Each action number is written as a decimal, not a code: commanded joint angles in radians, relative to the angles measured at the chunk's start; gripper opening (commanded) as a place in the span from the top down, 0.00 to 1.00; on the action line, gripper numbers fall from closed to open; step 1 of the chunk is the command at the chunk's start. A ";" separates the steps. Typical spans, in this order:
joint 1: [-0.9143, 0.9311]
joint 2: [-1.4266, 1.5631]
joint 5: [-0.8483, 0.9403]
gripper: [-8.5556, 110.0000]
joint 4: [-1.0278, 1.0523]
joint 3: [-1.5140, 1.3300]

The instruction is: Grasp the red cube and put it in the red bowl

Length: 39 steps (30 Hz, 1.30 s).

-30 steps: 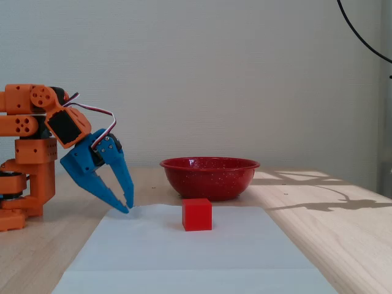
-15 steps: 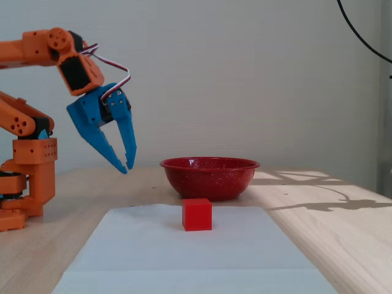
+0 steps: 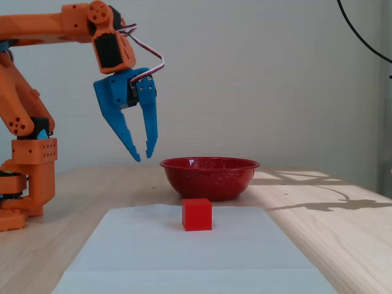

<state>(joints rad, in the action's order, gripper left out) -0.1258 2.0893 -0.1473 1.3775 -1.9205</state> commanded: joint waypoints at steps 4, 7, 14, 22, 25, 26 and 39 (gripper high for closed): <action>-0.046 -0.135 -0.023 0.82 0.110 0.322; -0.054 -0.216 -0.025 0.78 0.146 0.410; -0.063 -0.318 -0.044 0.57 0.155 0.451; -0.055 -0.411 -0.038 0.43 0.098 0.422; -0.052 -0.454 -0.038 0.39 0.071 0.416; -0.051 -0.468 -0.038 0.39 0.063 0.413; -0.038 -0.601 -0.061 0.34 -0.077 0.365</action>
<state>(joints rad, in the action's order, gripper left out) -0.1457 1.4343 -0.1856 1.3116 -1.5877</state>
